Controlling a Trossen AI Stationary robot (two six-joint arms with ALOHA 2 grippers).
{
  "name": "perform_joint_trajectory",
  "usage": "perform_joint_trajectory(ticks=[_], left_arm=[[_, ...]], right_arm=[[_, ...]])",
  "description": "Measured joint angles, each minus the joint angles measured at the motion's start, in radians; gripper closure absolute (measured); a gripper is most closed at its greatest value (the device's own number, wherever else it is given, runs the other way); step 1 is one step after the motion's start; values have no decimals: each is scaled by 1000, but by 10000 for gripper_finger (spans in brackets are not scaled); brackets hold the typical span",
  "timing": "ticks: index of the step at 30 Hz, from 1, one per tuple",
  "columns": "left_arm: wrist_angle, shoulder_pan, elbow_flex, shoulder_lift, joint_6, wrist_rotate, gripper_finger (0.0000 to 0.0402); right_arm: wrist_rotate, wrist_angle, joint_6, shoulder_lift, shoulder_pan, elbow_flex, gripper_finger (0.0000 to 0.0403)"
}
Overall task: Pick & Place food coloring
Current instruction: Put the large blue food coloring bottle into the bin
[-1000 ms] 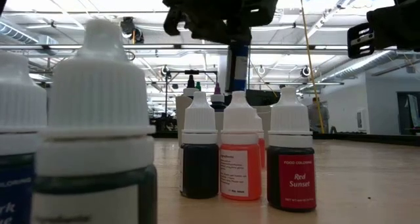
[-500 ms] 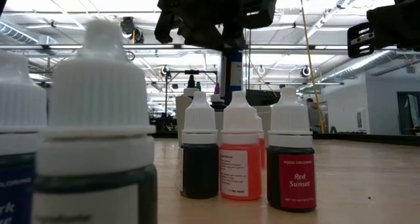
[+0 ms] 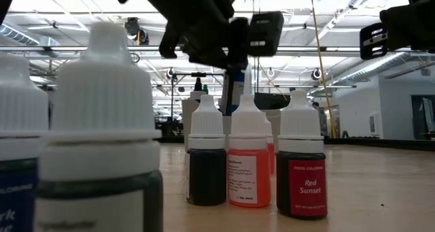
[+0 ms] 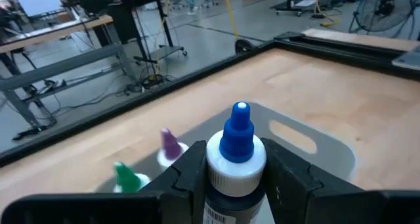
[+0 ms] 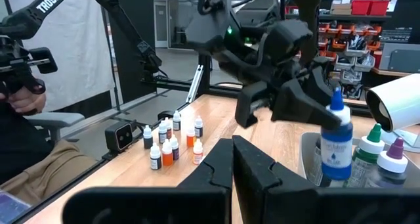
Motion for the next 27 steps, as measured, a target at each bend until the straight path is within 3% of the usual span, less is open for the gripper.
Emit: perform_joint_trajectory(ticks=[27], left_arm=[[-1,36,-90,8,-137,45,281]], right_arm=[[0,7,-7,1,0,0,403]])
